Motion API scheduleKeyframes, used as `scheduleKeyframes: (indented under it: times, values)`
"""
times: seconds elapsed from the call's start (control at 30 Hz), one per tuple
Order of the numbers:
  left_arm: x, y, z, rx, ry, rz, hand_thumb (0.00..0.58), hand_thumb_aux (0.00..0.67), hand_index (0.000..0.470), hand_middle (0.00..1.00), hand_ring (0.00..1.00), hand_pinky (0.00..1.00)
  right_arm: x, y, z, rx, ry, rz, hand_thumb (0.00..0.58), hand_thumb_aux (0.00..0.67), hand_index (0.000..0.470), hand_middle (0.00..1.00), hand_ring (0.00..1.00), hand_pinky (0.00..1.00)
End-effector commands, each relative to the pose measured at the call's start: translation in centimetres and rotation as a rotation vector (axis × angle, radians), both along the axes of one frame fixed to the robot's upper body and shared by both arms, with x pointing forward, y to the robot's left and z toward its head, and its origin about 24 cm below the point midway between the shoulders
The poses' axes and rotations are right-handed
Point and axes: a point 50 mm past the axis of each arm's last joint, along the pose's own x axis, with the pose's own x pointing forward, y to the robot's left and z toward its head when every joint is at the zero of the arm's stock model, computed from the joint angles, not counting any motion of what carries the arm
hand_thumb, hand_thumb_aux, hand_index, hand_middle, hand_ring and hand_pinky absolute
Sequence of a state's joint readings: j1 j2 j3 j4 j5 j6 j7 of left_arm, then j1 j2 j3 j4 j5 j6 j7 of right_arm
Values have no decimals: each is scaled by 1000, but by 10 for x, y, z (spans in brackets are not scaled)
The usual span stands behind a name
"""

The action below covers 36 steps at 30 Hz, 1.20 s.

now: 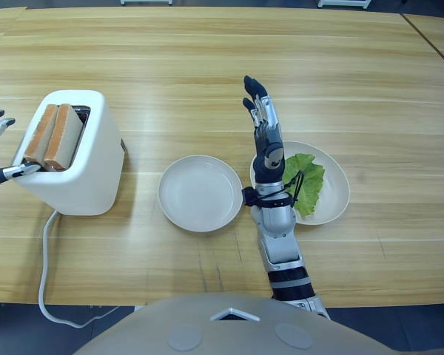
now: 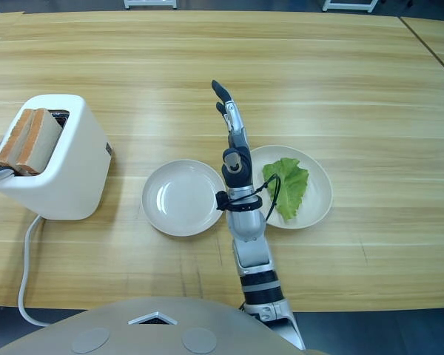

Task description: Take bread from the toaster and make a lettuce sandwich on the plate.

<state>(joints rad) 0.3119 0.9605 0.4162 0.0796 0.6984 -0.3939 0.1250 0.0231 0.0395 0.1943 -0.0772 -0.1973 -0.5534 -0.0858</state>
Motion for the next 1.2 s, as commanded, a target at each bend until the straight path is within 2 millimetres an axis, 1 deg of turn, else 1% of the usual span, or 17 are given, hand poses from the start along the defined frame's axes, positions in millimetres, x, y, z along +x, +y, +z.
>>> scheduleKeyframes:
  times: [0.03, 0.2, 0.5, 0.6, 0.8, 1.03, 1.2]
  values:
    - [0, -14, -5, -32, 27, -25, 0, 0, 0, 0, 0, 0, 0, 1, -3, -3, 17, 0, 0, 0, 0, 0, 0, 0]
    - [0, -18, -4, -40, 36, -21, 0, 0, 0, 0, 0, 0, 1, 2, -2, -1, 13, 1, 0, 0, 0, 0, 0, 0]
    - [0, -16, -3, -40, 33, 32, 0, 0, 0, 0, 0, 0, 1, 2, -1, 4, 12, 6, 0, 0, 0, 0, 0, 0]
    - [0, -10, -1, -3, 41, 48, 0, 0, 0, 0, 0, 0, 2, 3, -1, 5, 12, 7, 0, 0, 0, 0, 0, 0]
    - [-1, -2, 4, 15, 22, 76, 0, 0, 0, 0, 0, 0, 3, 3, -1, 6, 14, 8, 0, 0, 0, 0, 0, 0]
    - [-1, -2, 7, 25, 13, 78, 0, 0, 0, 0, 0, 0, 3, 4, -1, 7, 13, 10, 0, 0, 0, 0, 0, 0]
    - [2, -13, 7, 9, 5, 56, 0, 0, 0, 0, 0, 0, 2, 4, -1, 7, 14, 8, 0, 0, 0, 0, 0, 0]
